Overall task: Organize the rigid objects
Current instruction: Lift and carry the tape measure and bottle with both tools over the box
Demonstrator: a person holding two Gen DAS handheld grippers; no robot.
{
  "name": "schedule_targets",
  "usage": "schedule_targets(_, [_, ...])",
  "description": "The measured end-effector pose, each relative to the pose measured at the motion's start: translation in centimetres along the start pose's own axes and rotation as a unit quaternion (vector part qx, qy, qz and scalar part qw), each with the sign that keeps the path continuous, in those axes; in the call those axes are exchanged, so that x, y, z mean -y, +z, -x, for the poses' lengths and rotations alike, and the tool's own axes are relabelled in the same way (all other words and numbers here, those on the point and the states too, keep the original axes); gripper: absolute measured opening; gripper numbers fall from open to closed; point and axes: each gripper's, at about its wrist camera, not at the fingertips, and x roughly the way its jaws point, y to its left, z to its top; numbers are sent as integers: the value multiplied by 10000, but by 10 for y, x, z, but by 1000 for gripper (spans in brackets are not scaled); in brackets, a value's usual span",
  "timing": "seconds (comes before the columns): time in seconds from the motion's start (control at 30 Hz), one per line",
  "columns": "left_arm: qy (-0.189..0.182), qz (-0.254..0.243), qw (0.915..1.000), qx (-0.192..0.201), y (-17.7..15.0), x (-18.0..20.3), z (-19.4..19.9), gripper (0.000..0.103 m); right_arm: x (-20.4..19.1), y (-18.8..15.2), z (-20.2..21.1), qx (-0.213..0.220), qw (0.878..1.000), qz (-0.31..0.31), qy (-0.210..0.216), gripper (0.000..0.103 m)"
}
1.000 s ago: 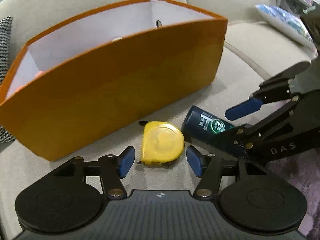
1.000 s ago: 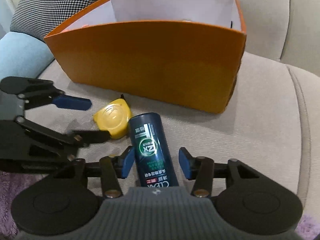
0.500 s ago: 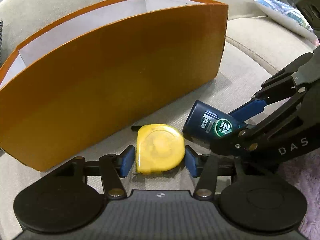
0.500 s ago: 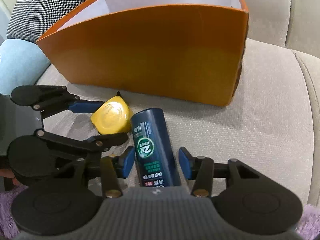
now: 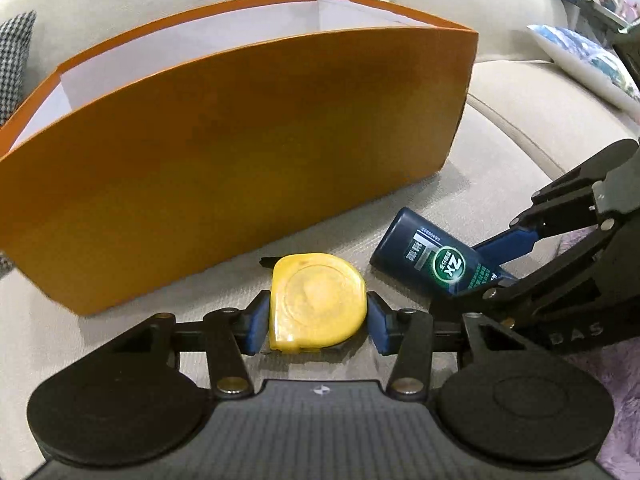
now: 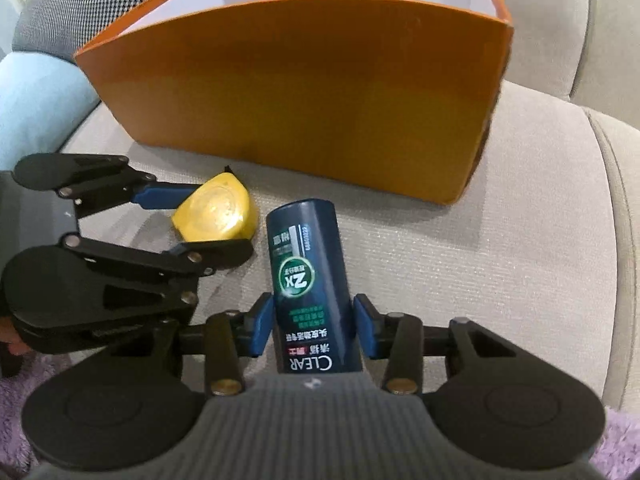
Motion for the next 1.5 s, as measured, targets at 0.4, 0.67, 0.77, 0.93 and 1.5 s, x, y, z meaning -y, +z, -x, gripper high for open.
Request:
schedule_targets(0.4, [-103,608,9980,151,-9,-12,30,56,-26,5,17,303,9992,-85,-235,40])
schedule_targets(0.67, [-181,743,9956,540,-7,-9,67,56,-33,5,49,735,9965,-207,-342,38])
schedule_targets(0.77, [-192,717,9945,737,1,-5,79,56,-35,6,65,923,9948,-266,-336,36])
schedule_targets(0.93, [-138,588,9919,1117,20,-3,106,56,-37,7,99,1275,9908,-285,-348,35])
schedule_targets(1.5, [225,128,9809,1927,99,-32,142,56,-35,92,187,2254,9735,24,-382,35])
